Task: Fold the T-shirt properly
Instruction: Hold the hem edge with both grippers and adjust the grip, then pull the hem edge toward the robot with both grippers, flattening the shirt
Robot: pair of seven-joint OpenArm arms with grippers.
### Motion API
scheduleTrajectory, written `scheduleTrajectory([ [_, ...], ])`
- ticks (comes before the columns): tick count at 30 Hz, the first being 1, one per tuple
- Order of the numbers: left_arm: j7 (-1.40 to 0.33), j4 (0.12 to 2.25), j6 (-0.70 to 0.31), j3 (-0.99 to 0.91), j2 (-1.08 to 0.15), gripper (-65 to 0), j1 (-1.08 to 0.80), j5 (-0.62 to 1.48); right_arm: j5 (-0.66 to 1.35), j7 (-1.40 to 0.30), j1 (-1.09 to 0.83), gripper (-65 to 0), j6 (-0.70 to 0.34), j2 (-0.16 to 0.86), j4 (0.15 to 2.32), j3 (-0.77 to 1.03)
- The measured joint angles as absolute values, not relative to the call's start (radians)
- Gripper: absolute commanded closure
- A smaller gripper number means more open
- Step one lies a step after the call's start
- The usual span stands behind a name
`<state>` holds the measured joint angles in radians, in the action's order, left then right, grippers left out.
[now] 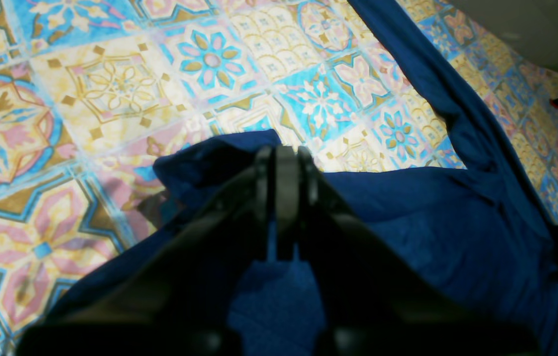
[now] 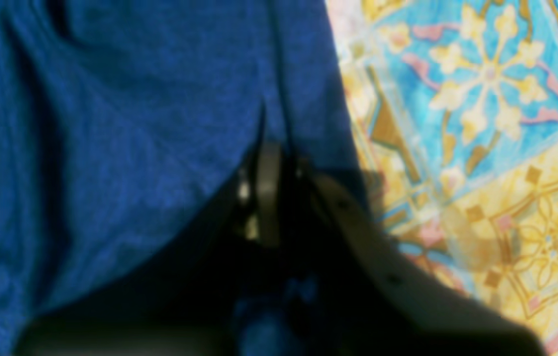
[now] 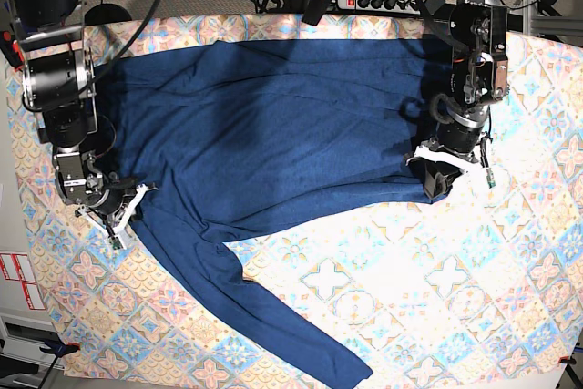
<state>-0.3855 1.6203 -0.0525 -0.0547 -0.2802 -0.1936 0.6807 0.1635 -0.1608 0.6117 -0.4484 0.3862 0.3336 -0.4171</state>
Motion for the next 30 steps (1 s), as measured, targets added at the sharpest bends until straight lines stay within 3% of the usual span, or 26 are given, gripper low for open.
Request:
scheduleTrajectory([
  [11,-0.386,1.62,-0.05,-0.059,-0.28,0.0,-0.194,0.68,0.163,-0.238,0.455,-1.0,-0.448,0.449,0.617,-0.399],
  [21,-0.385,1.66,-0.05,-0.06,-0.286,0.0,-0.221,0.68,0.162,-0.465,0.208,-0.9,-0.449,0.461,1.081,-0.131],
  [30,-0.382,1.734,-0.05,-0.06,-0.349,0.0,-0.289,0.681,0.171,-0.506,-0.007,-0.8,-0.458,0.455,1.32,0.035],
])
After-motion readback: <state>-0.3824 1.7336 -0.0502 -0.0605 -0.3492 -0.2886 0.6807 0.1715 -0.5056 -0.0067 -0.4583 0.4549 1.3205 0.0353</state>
